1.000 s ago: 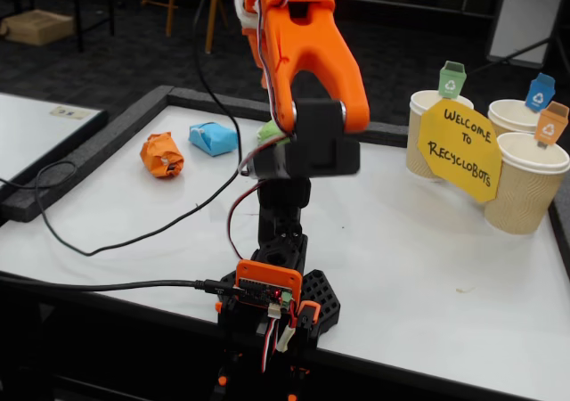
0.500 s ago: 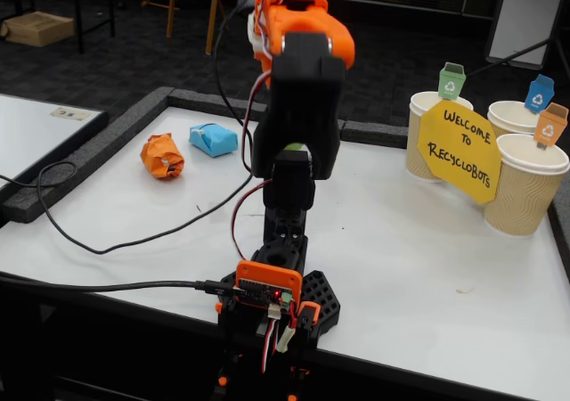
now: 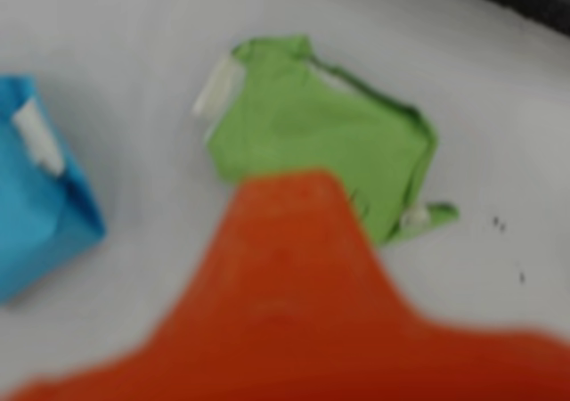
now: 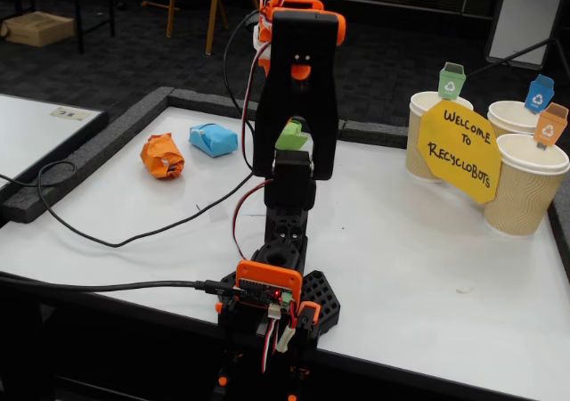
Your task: Sort rubbish by color.
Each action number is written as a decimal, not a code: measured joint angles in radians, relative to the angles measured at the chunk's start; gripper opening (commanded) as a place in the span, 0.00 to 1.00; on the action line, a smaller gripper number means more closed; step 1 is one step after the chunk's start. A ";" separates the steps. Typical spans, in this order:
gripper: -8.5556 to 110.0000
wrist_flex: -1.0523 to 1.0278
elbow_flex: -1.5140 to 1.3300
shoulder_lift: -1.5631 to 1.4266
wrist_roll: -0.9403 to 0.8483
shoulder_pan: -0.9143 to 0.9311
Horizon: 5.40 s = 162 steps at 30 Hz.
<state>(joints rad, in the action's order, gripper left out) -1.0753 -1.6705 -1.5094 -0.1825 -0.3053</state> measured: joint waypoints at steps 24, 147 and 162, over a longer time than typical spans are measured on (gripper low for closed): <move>0.24 -0.034 0.311 0.442 0.002 0.025; 0.07 -0.316 -0.578 -1.511 0.002 0.802; 0.07 -0.327 -0.477 -1.499 0.000 0.822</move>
<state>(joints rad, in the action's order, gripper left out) -1.4021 -2.1476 -3.0081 -0.1825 0.5170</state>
